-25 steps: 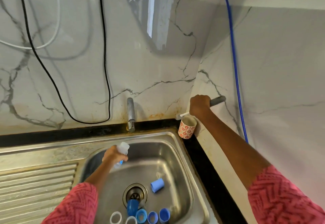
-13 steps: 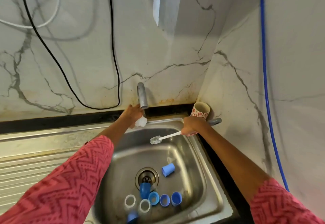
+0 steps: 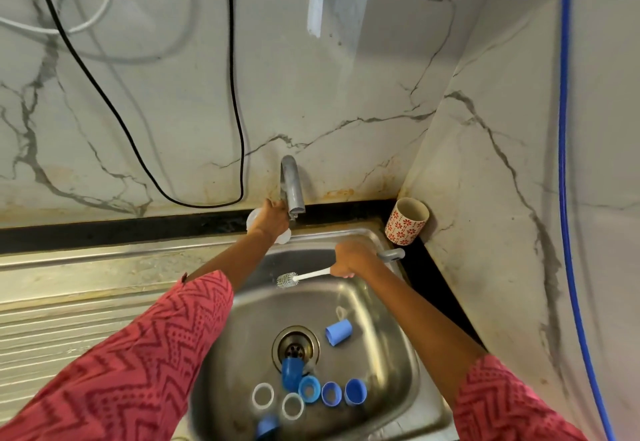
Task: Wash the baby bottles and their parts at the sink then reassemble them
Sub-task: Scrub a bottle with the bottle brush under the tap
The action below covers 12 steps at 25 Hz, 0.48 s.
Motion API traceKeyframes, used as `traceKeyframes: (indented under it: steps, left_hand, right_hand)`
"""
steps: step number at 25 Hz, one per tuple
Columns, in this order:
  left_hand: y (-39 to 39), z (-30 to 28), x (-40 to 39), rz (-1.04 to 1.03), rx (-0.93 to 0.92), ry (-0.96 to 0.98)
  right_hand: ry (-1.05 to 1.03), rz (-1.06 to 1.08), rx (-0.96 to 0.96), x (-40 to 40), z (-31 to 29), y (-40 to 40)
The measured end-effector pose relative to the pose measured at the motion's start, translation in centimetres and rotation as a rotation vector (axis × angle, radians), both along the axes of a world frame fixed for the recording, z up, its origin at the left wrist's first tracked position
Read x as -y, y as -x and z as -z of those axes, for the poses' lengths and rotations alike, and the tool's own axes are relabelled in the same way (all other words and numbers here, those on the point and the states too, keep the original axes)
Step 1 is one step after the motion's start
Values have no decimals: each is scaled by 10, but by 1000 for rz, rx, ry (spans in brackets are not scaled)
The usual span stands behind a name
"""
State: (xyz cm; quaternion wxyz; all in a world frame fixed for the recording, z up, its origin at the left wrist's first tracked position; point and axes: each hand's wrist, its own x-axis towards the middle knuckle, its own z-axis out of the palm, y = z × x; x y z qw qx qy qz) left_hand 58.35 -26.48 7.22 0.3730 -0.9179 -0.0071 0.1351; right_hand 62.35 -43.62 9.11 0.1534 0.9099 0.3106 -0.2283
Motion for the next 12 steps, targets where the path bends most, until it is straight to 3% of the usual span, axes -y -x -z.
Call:
traceKeyframes:
  steps: [9, 12]
  left_hand:
    - [0, 3, 0, 3, -10, 7]
    - [13, 13, -13, -181, 17, 232]
  right_hand:
    - [-43, -46, 51, -8, -3, 4]
    - [-55, -75, 60, -13, 0, 9]
